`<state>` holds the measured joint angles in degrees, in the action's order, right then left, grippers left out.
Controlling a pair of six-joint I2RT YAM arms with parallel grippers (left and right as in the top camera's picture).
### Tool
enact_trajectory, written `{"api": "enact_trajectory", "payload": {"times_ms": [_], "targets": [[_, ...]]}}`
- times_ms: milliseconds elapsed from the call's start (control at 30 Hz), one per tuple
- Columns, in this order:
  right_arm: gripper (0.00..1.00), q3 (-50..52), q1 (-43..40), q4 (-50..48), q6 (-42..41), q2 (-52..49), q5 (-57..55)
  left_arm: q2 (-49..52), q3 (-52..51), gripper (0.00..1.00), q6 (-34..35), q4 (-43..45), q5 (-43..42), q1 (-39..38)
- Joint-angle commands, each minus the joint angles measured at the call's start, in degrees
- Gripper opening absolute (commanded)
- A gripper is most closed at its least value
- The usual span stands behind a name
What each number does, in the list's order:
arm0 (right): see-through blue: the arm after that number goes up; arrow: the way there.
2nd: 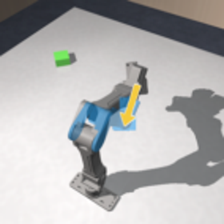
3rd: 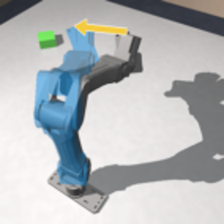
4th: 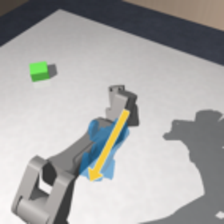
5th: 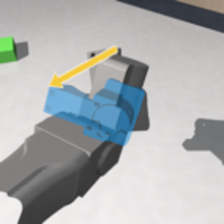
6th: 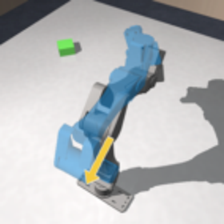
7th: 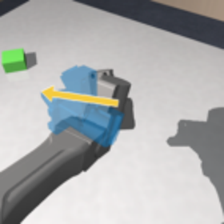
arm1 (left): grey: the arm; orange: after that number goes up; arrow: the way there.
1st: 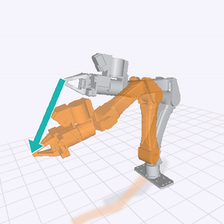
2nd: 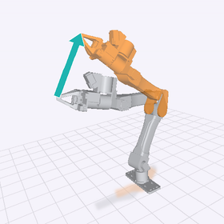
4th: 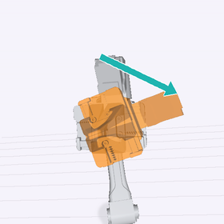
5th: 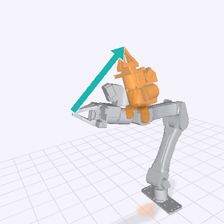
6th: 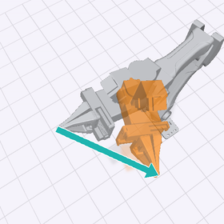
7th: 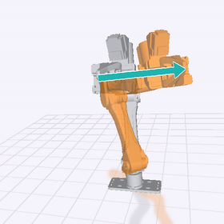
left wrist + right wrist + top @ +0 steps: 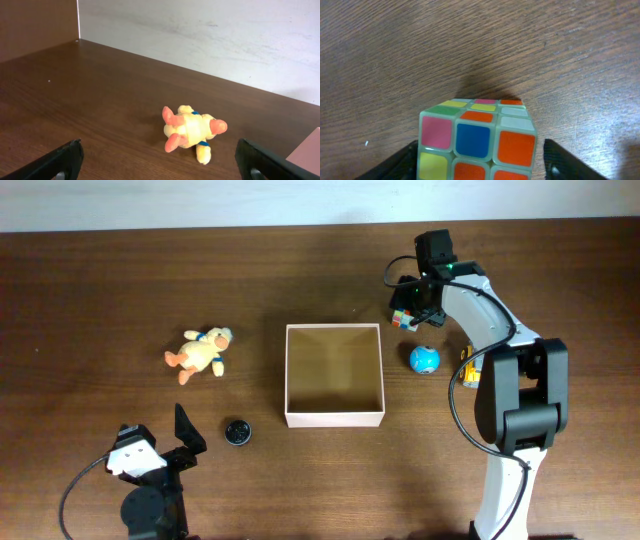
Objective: Pack container
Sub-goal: 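Close the right gripper on the Rubik's cube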
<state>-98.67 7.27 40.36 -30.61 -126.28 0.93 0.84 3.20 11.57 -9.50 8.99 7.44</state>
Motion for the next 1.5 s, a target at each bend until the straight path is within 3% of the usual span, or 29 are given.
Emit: {"api": "enact_trajectory", "payload": {"times_ms": [0,600,767,1267,1467], "targets": [[0.68,-0.2,0.3,-0.2,0.4,-0.5,0.1,-0.5,-0.4,0.99,-0.9,0.2,-0.4,-0.3],[0.67,-0.2,0.1,-1.1,13.7,-0.5,-0.3,-0.5,-0.4,0.99,-0.9,0.2,-0.4,-0.3],[0.67,-0.2,0.1,-0.9,13.9,-0.5,-0.5,-0.5,-0.4,0.99,-0.9,0.2,-0.4,-0.3],[0.52,-0.2,0.1,-0.7,13.9,-0.5,-1.0,-0.5,-0.4,0.99,-0.9,0.2,-0.4,-0.3],[0.52,-0.2,-0.1,-0.8,14.1,-0.5,-1.7,-0.5,-0.4,0.99,-0.9,0.2,-0.4,-0.3]]}}
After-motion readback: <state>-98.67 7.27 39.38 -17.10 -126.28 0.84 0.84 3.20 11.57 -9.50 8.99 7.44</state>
